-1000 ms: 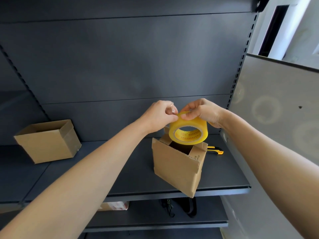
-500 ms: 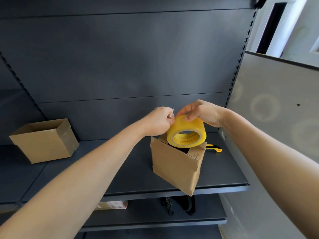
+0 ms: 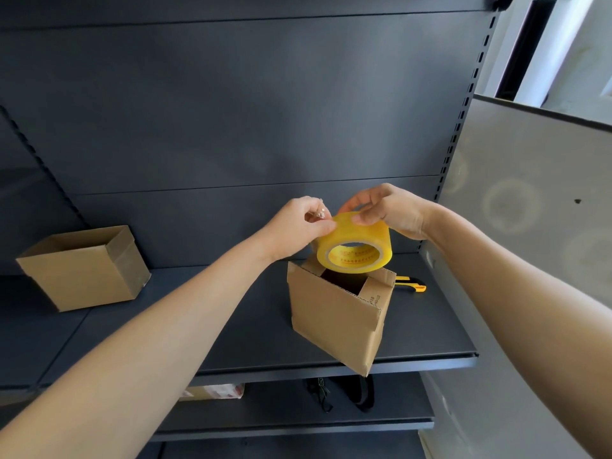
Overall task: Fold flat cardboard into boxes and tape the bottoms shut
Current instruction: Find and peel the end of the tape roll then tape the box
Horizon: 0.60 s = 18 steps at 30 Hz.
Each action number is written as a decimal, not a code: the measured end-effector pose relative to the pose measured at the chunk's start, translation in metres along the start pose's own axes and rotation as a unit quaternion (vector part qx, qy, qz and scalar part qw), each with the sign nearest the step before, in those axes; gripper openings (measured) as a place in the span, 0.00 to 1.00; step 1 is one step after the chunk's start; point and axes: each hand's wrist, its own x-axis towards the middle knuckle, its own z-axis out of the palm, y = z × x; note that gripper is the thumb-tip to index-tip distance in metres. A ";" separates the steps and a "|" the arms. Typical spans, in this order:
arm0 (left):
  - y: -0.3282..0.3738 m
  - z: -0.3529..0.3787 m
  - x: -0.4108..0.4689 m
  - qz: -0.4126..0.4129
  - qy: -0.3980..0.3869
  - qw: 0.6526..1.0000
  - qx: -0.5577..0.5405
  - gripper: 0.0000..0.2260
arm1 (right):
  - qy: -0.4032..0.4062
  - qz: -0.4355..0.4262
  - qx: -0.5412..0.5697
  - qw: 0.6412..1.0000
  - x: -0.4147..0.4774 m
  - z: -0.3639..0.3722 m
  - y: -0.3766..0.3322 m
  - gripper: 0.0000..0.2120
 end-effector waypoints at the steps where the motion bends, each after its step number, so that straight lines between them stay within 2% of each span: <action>1: 0.001 -0.001 0.000 -0.007 -0.005 1.000 -0.020 0.07 | -0.003 0.000 0.001 1.000 0.001 -0.001 0.000 0.10; 4: 0.003 -0.002 0.001 -0.027 -0.026 0.998 -0.047 0.07 | -0.018 -0.002 0.000 1.000 0.001 -0.002 -0.001 0.11; 9: 0.008 0.002 0.004 -0.013 -0.035 0.997 0.060 0.06 | -0.043 -0.003 0.000 0.999 0.001 0.000 0.002 0.10; 14: 0.015 0.009 0.002 0.035 -0.008 0.988 0.150 0.13 | -0.032 -0.007 0.059 0.998 0.001 -0.006 0.007 0.10; 18: 0.020 0.015 -0.002 0.112 0.022 0.974 0.195 0.10 | -0.026 -0.006 0.107 0.994 0.003 -0.007 0.014 0.09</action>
